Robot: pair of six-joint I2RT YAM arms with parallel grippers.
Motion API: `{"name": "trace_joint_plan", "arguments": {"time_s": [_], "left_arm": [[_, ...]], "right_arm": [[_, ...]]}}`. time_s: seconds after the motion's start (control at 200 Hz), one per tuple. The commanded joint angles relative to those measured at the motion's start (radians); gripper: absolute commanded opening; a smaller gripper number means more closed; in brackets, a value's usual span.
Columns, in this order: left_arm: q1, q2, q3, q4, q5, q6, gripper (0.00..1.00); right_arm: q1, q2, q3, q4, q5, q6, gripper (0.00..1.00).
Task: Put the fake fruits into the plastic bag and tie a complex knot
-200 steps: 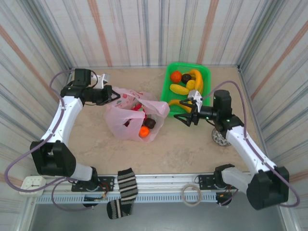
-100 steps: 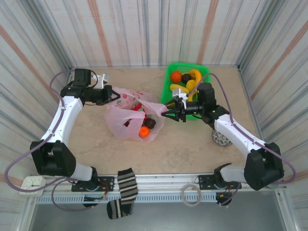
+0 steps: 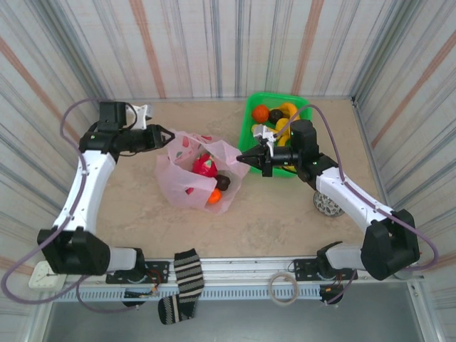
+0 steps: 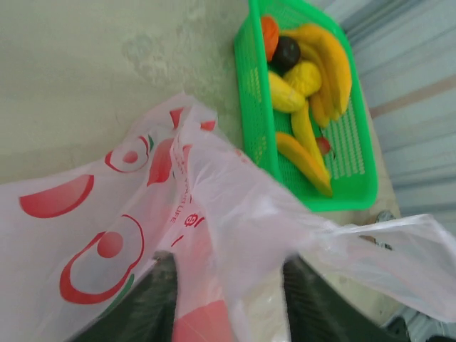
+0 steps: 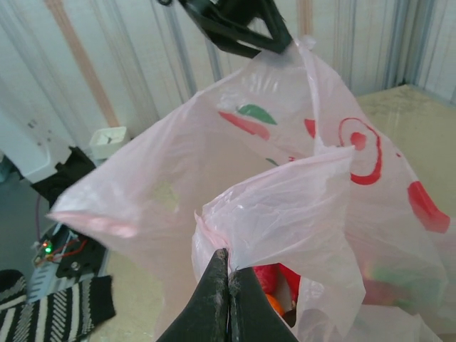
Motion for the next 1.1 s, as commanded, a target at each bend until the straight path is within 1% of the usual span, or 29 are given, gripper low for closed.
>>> {"name": "trace_joint_plan", "arguments": {"time_s": [0.0, 0.095, 0.15, 0.21, 0.215, 0.235, 0.351, 0.466, 0.586, 0.691, 0.776, 0.857, 0.932, 1.007, 1.097], "left_arm": [[0.013, -0.101, 0.028, 0.030, -0.069, 0.058, 0.53], [0.012, -0.148, 0.036, 0.038, -0.028, 0.106, 0.56], [-0.015, -0.179, 0.033, 0.042, -0.006, 0.142, 0.56], [-0.094, -0.219, 0.025, 0.041, -0.025, 0.219, 0.57], [-0.115, -0.223, 0.025, 0.041, -0.027, 0.226, 0.57], [-0.153, -0.241, 0.017, 0.042, -0.044, 0.252, 0.59], [-0.384, -0.318, -0.034, 0.037, -0.187, 0.397, 0.64], [-0.575, -0.362, -0.067, -0.006, -0.335, 0.494, 0.70], [-0.762, -0.361, -0.081, -0.070, -0.513, 0.535, 0.73], [-0.949, -0.350, -0.127, -0.079, -0.731, 0.549, 0.74], [-1.067, -0.332, -0.173, -0.064, -0.879, 0.551, 0.76], [-1.135, -0.296, -0.196, -0.063, -1.023, 0.549, 0.77], [-1.159, -0.260, -0.219, -0.043, -1.134, 0.566, 0.78], [-1.159, -0.234, -0.237, 0.005, -1.185, 0.606, 0.79], [-1.160, -0.216, -0.260, 0.077, -1.188, 0.654, 0.78]], "right_arm": [[0.009, -0.024, 0.024, 0.029, 0.051, 0.047, 0.00], [0.010, -0.024, 0.025, 0.029, 0.079, 0.054, 0.00], [0.009, -0.025, 0.025, 0.030, 0.101, 0.051, 0.00], [0.008, -0.026, 0.023, 0.029, 0.111, 0.051, 0.00], [0.007, -0.026, 0.022, 0.030, 0.112, 0.052, 0.00], [0.006, -0.026, 0.023, 0.030, 0.117, 0.052, 0.00], [-0.002, -0.029, 0.021, 0.024, 0.135, 0.054, 0.00], [-0.007, -0.033, 0.016, 0.017, 0.136, 0.053, 0.00], [-0.009, -0.031, 0.018, 0.006, 0.128, 0.050, 0.00], [-0.009, -0.032, 0.020, 0.000, 0.127, 0.046, 0.00], [-0.009, -0.030, 0.019, -0.002, 0.131, 0.046, 0.00], [-0.008, -0.028, 0.019, -0.002, 0.129, 0.045, 0.00], [-0.008, -0.028, 0.016, -0.002, 0.126, 0.046, 0.00], [-0.007, -0.026, 0.015, -0.008, 0.127, 0.041, 0.00], [-0.008, -0.028, 0.014, -0.014, 0.128, 0.038, 0.00]]}}
